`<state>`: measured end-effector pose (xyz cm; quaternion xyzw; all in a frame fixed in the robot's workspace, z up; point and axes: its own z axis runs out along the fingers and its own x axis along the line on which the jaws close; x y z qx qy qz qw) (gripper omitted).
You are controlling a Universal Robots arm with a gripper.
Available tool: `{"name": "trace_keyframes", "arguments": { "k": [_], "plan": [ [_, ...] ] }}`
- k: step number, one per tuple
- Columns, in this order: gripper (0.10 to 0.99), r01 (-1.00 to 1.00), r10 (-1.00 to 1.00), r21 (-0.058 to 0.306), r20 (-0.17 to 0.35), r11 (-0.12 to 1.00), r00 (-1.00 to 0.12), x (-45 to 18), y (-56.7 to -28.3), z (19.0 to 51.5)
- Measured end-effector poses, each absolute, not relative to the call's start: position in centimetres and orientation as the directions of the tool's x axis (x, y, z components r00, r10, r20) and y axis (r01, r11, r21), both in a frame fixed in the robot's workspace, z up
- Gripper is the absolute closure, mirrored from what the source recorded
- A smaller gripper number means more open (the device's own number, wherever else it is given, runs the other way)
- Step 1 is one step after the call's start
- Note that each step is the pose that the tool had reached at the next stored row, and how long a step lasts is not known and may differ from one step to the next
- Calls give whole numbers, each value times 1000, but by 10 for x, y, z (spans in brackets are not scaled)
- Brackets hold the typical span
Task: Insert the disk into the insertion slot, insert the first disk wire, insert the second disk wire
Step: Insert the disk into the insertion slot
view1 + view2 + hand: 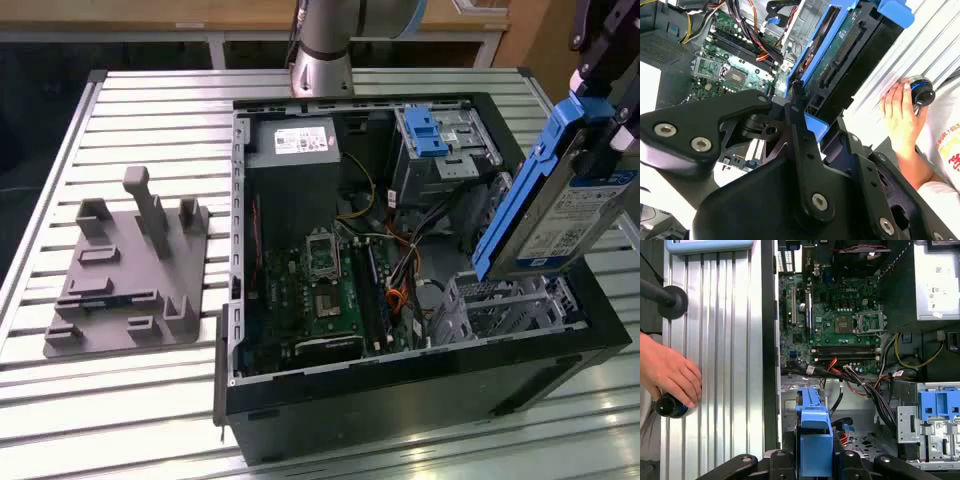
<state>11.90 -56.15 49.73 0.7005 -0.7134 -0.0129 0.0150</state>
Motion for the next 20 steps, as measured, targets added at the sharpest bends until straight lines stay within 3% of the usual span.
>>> {"name": "trace_keyframes", "arguments": {
  "k": [13,20],
  "plan": [
    [722,-999,-1000,39,2,18,-18,119,-562,497],
    [722,-999,-999,40,-29,12,-13,119,-563,497]
  ]
}}
